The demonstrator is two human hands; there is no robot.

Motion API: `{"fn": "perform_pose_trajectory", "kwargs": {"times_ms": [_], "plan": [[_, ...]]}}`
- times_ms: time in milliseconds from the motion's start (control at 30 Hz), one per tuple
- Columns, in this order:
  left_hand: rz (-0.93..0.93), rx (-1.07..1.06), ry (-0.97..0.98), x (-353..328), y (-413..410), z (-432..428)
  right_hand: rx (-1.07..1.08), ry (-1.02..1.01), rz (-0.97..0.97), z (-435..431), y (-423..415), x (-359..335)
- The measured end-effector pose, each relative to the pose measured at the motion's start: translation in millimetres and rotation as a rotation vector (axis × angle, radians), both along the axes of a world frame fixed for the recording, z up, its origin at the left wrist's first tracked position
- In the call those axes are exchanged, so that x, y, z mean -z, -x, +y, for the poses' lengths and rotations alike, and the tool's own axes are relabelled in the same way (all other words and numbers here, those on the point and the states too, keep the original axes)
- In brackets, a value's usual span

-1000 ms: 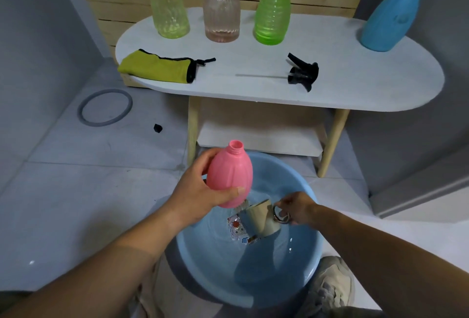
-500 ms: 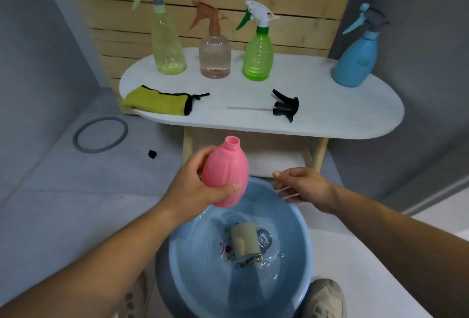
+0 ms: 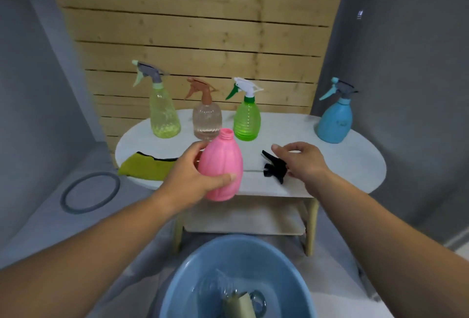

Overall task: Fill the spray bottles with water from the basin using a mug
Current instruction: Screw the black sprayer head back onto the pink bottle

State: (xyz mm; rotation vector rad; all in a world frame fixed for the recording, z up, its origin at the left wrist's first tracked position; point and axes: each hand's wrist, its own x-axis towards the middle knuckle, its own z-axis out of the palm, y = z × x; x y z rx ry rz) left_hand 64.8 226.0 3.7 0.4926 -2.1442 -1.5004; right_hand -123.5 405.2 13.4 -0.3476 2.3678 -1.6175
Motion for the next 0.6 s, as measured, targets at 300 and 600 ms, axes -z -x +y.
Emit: {"fn": "perform_pose_trajectory", "kwargs": {"times_ms": [300,600], "plan": [[-0.001,-0.056,-0.045,20,34,-19,-0.142,-0.197,0.108,-14,42,40],[-0.028,-0.045,-0.061,27,43,-18,-0.239,-0.459,0.243,-12,52,38]]}}
